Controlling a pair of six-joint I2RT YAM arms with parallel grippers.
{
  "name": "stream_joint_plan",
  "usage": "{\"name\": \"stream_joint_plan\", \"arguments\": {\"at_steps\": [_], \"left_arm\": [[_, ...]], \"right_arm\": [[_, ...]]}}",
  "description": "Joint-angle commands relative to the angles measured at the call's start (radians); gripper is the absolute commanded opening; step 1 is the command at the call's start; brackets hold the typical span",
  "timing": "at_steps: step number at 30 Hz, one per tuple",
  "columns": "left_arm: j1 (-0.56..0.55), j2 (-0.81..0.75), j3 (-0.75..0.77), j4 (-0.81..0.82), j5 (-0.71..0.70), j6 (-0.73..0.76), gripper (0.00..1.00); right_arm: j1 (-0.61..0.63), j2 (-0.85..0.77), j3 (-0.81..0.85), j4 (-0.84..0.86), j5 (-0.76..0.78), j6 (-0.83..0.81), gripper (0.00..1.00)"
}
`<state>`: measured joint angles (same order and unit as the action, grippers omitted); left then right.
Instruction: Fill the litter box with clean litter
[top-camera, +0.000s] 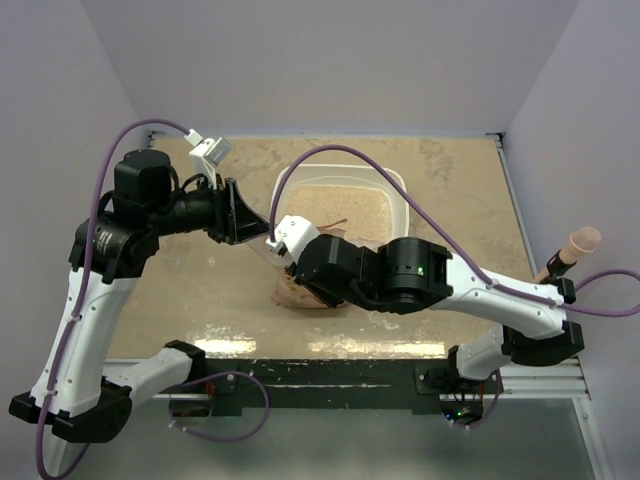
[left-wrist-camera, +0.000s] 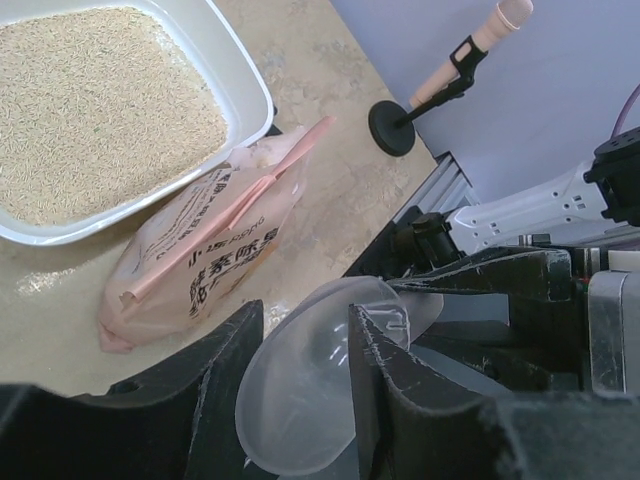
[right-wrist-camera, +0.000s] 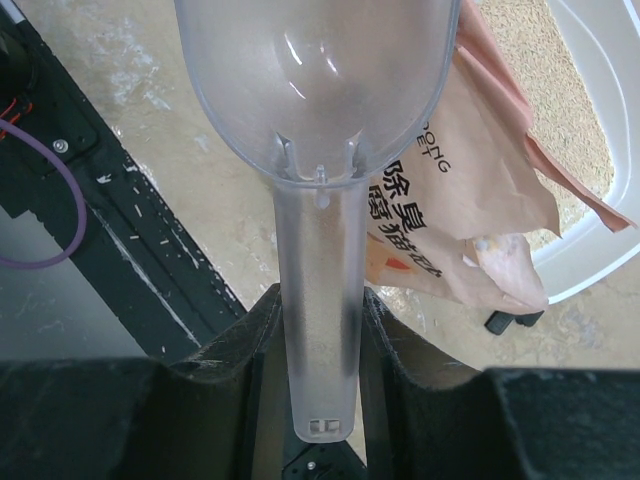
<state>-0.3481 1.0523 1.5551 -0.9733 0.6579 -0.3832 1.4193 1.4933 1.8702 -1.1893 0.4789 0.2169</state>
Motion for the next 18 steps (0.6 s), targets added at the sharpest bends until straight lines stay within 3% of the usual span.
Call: {"name": "stream_joint_plan", "arguments": {"at_steps": [1, 5, 10, 13, 16, 17, 18], "left_arm": [[-0.002, 0.002, 0.000, 0.031, 0.031, -0.014, 0.41], [-0.002, 0.003, -0.001, 0.033, 0.040, -0.008, 0.22], [-0.002, 0.002, -0.010, 0.042, 0.062, -0.005, 0.13], [-0.002, 0.002, -0.018, 0.042, 0.072, 0.000, 0.01], [-0.002, -0.003, -0.021, 0.042, 0.082, 0.006, 0.00], [-0.002, -0.005, -0.021, 0.044, 0.077, 0.007, 0.00], [-0.002, -0.008, -0.021, 0.047, 0.075, 0.007, 0.00]], "right_arm": [[0.016, -0.004, 0.032, 0.030, 0.015, -0.021, 0.00], [0.020, -0.019, 0.004, 0.031, 0.033, -0.013, 0.00], [0.020, -0.038, -0.006, 0.023, 0.075, 0.001, 0.00], [0.020, -0.034, -0.006, 0.020, 0.098, 0.009, 0.00], [0.020, -0.034, -0.005, 0.026, 0.131, 0.028, 0.00], [0.020, -0.036, -0.005, 0.033, 0.142, 0.036, 0.04], [0.020, -0.041, -0.006, 0.052, 0.158, 0.061, 0.18]]}}
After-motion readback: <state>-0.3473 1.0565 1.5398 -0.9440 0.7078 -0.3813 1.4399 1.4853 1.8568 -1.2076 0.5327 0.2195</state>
